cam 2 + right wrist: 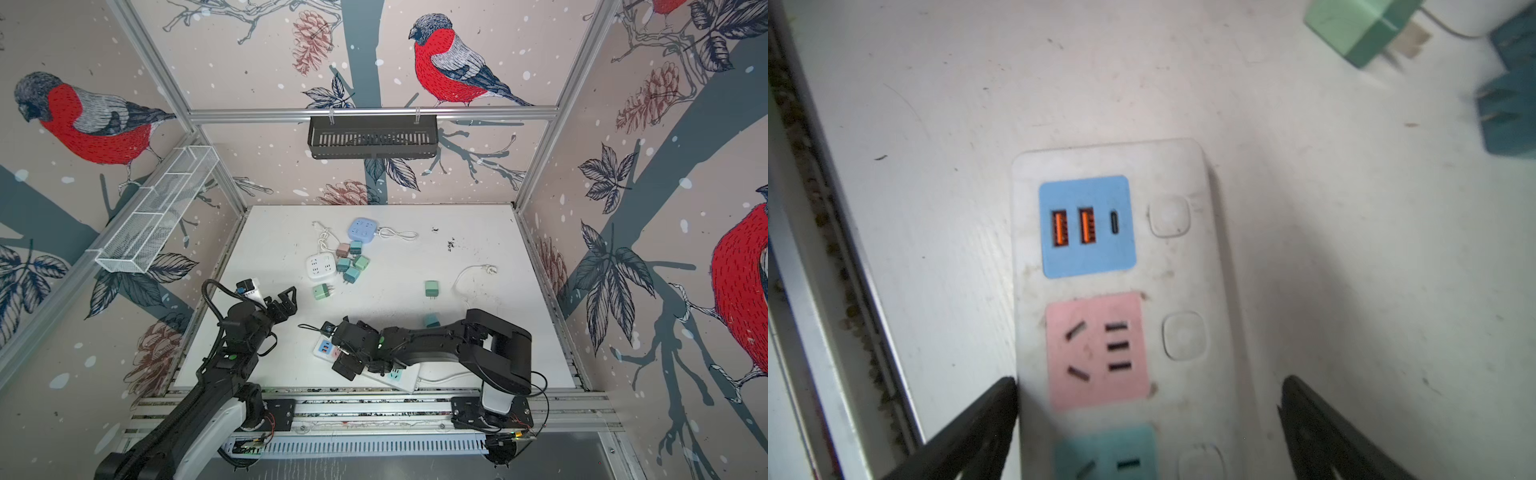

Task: Insert the plug
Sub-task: 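Drag the white power strip with the right gripper toward the robot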

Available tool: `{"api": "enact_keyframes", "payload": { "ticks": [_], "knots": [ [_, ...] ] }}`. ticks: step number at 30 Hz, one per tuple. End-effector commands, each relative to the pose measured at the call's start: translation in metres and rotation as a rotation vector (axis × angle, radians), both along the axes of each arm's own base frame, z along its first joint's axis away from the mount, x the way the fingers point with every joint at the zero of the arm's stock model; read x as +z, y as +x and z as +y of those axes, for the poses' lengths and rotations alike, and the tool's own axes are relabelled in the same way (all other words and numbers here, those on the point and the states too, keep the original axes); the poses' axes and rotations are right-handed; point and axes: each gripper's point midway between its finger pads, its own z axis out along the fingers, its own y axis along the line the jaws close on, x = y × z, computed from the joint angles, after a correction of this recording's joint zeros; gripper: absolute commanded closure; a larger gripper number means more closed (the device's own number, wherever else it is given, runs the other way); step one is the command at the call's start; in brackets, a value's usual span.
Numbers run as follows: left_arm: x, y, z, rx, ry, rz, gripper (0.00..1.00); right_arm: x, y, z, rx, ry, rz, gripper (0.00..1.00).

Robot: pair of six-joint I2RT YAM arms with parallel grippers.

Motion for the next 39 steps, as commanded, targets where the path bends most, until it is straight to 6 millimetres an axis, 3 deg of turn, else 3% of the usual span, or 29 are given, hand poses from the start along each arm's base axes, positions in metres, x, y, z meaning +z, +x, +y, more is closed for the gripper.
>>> {"api": "enact_keyframes", "payload": {
  "ticks": [1,6,22,33,39],
  "knots": [
    [0.013,0.005,-0.002,-0.005,-0.006,-0.046,0.06,0.018,0.003,-0.018,-0.138,0.05,-0.053,0.0],
    [0.013,0.007,-0.003,-0.011,-0.005,-0.042,0.06,0.028,-0.017,-0.042,-0.206,0.117,-0.055,0.01],
    [0.015,0.005,-0.002,-0.009,-0.008,-0.054,0.05,-0.008,-0.052,-0.1,-0.462,0.062,-0.024,0.0],
    [0.015,0.005,-0.003,-0.011,-0.007,-0.056,0.04,-0.017,-0.042,-0.125,-0.628,-0.018,-0.021,0.02],
    [0.015,0.005,-0.003,-0.011,-0.007,-0.055,0.04,-0.003,-0.033,-0.136,-0.692,-0.019,-0.032,0.03]
  ]
}}
